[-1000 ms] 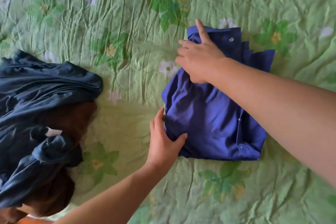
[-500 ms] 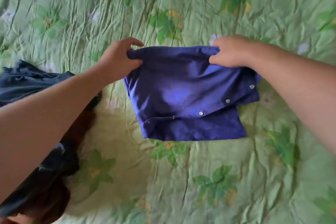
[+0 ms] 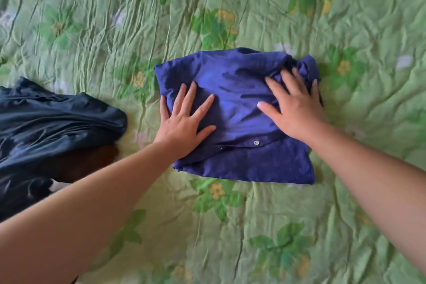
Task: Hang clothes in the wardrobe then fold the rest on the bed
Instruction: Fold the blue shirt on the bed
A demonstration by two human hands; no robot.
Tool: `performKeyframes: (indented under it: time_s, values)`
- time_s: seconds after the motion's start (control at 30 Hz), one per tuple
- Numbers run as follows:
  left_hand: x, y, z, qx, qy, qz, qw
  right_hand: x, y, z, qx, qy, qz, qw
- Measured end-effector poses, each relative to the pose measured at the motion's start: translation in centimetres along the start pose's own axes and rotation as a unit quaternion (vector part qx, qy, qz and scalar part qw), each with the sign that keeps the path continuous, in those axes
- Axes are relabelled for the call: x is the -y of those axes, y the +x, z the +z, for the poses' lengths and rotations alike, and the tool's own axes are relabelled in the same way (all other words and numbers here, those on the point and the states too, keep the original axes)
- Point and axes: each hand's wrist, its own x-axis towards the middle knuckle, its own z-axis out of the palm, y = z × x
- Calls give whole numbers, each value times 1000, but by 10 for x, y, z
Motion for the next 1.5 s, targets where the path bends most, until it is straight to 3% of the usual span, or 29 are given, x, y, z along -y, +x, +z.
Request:
performKeyframes:
  time_s: [0.07, 0.1, 0.13, 0.17, 0.23, 0.3, 0.4, 0.53, 0.7, 0.93, 1.2, 1.5]
  values:
    - [4, -4, -7, -88, -157, -36, 983, -6, 1, -7, -177, 58, 13, 982]
    - [6, -6, -12, -137, -234, -84, 959, -9, 1, -11, -231, 84, 59, 968]
    - [6, -8, -16, -171, -307, -145, 925, -13, 2, -15, -235, 135, 121, 955]
    - [5, -9, -20, -185, -379, -211, 882, -16, 4, -18, -204, 214, 198, 935]
    - [0, -5, -29, -170, -511, -313, 782, -18, 10, -23, -119, 394, 339, 846]
    - [0, 2, -33, -139, -578, -357, 721, -24, 17, -29, -72, 515, 384, 763]
    - [4, 10, -38, -91, -638, -387, 659, -35, 20, -33, 52, 624, 384, 678]
    - [10, 10, -48, -19, -700, -405, 588, -33, 11, -32, 212, 637, 346, 655]
    - [16, 5, -59, 81, -725, -413, 546, -20, 7, -33, 197, 665, 338, 636]
    - [21, -3, -58, 122, -730, -391, 547, -12, -15, -30, 131, 752, 324, 559]
    - [13, -4, -56, 41, -681, -347, 644, 6, -18, -22, 137, 726, 361, 569]
    - [-8, -29, -114, 5, -663, -296, 687, 31, -55, -79, 59, 743, 378, 549]
